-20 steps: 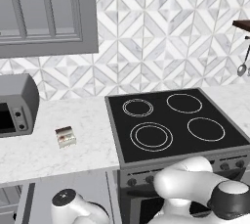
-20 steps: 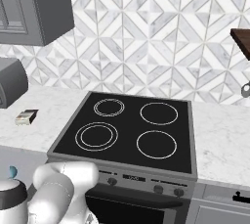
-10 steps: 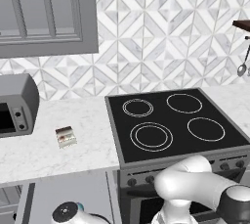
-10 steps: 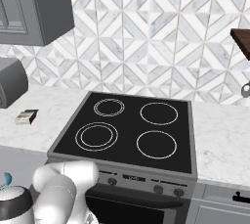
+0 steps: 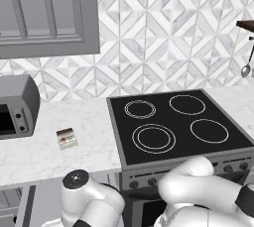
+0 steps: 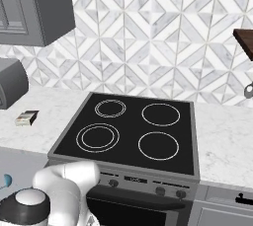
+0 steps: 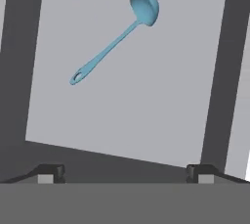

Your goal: Pick the ladle from the drawer and place it on the counter.

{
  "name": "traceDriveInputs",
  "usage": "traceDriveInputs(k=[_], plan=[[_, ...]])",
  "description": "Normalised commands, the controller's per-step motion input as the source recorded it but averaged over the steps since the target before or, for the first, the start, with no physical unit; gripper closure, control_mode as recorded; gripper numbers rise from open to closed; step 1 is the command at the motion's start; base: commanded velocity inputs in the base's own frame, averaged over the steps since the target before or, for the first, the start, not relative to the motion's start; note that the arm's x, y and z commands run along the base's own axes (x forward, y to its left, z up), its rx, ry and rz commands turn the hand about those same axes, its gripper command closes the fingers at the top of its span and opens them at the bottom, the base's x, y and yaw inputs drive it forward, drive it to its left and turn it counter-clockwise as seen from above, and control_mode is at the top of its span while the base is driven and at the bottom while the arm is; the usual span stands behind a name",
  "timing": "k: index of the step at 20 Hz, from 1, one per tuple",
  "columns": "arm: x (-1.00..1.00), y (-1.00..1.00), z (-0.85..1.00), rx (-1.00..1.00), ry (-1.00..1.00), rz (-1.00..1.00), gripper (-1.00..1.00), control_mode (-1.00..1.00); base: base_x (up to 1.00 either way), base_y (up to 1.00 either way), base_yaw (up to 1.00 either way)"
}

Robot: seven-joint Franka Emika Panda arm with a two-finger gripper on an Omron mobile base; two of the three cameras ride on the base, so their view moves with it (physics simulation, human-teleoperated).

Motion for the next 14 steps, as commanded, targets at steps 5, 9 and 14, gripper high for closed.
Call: traceDriveInputs(k=[5, 9, 14], plan=[[0.53, -0.67, 0.00, 0.00, -0.26, 0.01, -1.00, -1.00, 0.00, 0.00, 0.00], [0.81, -0.42, -0.03, 0.01, -0.09, 0.00, -1.00, -1.00, 0.00, 0.00, 0.00], [0.82, -0.18, -0.13, 0.02, 0.00, 0.00, -1.00, -1.00, 0.00, 0.00, 0.00]])
